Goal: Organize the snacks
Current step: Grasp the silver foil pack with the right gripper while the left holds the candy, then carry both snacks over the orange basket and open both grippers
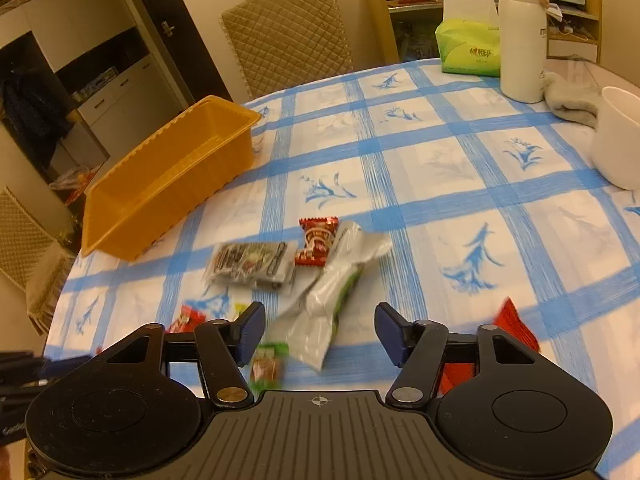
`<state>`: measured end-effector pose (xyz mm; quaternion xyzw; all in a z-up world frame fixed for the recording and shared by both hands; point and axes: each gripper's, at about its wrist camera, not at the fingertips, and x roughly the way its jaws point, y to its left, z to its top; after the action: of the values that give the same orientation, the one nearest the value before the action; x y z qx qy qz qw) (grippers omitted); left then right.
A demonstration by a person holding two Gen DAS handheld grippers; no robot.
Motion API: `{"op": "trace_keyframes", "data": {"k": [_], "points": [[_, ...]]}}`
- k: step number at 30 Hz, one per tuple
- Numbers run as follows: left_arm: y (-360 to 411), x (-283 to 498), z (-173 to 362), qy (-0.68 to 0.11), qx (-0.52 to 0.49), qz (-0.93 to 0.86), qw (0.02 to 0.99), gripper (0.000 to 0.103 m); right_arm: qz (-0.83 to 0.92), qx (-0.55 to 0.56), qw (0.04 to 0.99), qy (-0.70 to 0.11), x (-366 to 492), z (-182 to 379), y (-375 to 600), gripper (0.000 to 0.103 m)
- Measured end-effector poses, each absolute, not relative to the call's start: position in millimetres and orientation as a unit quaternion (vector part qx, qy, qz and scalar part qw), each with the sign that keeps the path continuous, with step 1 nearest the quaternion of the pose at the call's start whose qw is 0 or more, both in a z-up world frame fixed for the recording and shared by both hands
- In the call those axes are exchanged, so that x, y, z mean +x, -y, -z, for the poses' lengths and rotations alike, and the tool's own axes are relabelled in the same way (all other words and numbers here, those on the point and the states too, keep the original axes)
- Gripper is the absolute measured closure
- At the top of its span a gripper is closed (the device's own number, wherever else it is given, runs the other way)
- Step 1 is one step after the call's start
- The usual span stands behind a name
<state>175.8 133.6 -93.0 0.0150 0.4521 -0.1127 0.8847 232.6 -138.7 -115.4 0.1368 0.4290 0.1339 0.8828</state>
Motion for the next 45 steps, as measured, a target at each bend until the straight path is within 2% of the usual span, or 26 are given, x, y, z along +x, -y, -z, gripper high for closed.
{"op": "trace_keyframes", "data": {"k": [9, 19, 21, 23, 45], "points": [[-149.8, 180.6, 92.9, -0.453, 0.006, 0.096, 0.887, 0.085, -0.105, 0.143, 0.876, -0.448, 262.1, 131.0, 129.3, 0.057], [-156.6, 187.6, 90.5, -0.451, 0.002, 0.094, 0.888, 0.085, -0.091, 0.148, 0.871, -0.459, 271.0, 139.1, 125.2, 0.067], [-156.9, 189.1, 89.2, -0.449, 0.001, 0.096, 0.888, 0.085, -0.090, 0.142, 0.872, -0.460, 271.3, 138.0, 124.7, 0.075], [-156.9, 190.8, 87.2, -0.447, 0.000, 0.098, 0.889, 0.085, -0.094, 0.138, 0.872, -0.460, 271.2, 136.4, 124.9, 0.077], [-150.6, 245.2, 45.5, -0.406, -0.028, 0.112, 0.906, 0.085, -0.217, 0.119, 0.867, -0.432, 290.9, 66.5, 75.3, 0.078]]}}
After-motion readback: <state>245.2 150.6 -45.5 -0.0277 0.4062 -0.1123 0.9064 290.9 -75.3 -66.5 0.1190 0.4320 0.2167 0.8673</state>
